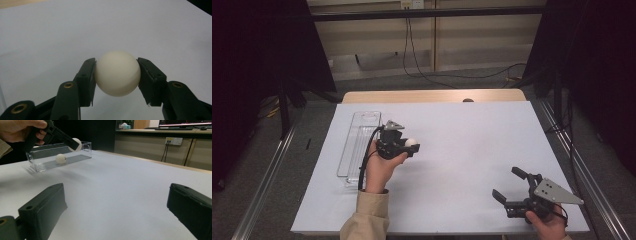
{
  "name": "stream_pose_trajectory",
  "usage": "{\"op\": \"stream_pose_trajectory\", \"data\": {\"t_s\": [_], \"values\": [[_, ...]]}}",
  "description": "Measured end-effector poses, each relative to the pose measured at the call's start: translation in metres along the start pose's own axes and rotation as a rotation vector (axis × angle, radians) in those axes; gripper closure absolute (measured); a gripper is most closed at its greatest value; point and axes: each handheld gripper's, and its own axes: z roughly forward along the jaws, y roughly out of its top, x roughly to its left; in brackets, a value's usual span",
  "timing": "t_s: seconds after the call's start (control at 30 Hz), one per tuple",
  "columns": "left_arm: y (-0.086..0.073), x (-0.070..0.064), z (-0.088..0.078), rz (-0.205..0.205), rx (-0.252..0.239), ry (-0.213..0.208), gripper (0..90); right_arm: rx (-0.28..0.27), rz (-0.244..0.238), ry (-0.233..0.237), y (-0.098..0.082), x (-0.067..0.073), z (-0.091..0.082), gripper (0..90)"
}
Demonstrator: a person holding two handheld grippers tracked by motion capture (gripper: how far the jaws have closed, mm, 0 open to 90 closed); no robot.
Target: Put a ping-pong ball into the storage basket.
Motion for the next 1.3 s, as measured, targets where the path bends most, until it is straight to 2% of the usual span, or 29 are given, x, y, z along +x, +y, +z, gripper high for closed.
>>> {"op": "stream_pose_trajectory", "data": {"t_s": [1.3], "values": [[-0.004, 0.017, -0.021, -0.045, -0.03, 0.033, 51.0, 0.002, -0.002, 0.003, 0.0, 0.001, 0.001, 1.5]]}}
